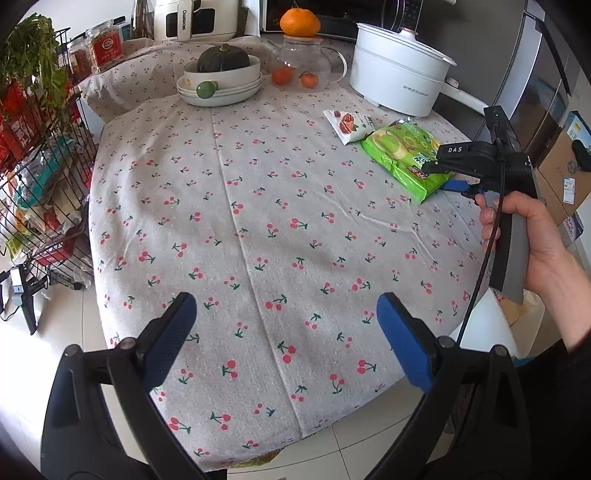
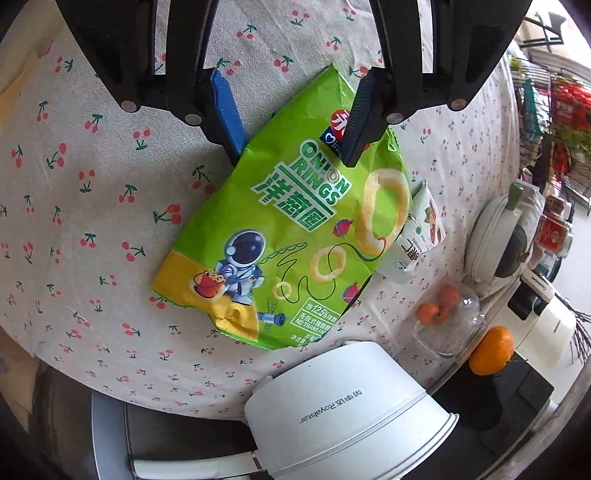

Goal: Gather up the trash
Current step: 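Grasp the green onion-rings bag with the right tool while the left grasps the nut packet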

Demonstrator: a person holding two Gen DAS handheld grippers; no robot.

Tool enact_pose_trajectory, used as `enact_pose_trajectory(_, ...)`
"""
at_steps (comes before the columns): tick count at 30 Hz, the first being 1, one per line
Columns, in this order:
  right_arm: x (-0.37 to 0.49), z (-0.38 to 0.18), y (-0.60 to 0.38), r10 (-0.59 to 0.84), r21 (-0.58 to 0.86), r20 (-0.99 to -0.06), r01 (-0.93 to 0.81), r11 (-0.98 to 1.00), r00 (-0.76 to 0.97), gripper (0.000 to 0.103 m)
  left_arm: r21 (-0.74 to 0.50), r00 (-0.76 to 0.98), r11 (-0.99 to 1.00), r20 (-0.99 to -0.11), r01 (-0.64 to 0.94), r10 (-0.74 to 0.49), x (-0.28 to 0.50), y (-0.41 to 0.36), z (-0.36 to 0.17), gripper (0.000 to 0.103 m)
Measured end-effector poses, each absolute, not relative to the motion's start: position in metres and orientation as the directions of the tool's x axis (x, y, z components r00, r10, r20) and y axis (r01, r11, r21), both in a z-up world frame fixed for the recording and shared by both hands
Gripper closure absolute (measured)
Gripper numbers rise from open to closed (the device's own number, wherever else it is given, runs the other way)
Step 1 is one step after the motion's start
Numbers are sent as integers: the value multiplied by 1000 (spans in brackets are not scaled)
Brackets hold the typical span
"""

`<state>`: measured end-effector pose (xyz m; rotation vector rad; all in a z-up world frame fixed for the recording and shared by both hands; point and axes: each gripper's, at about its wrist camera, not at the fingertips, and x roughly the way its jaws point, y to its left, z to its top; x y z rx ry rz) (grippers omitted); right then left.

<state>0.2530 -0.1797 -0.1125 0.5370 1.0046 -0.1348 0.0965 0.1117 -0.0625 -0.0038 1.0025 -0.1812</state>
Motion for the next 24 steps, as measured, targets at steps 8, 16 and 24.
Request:
enact_pose_trajectory(8, 246, -94, -210, 152, 334, -843, 281, 900, 516, 100, -98, 502, 982, -849, 161, -167, 112, 100, -67, 5)
enact_pose_trajectory(16, 202, -25, -252, 98, 222, -806, 145, 964, 584, 100, 29, 557, 953, -817, 300, -151, 168, 33, -64, 5)
enact_pose_trajectory(24, 168, -12, -282, 145, 250, -804, 106, 962, 577, 100, 226, 612, 849, -779, 477, -137, 265, -33, -64, 5)
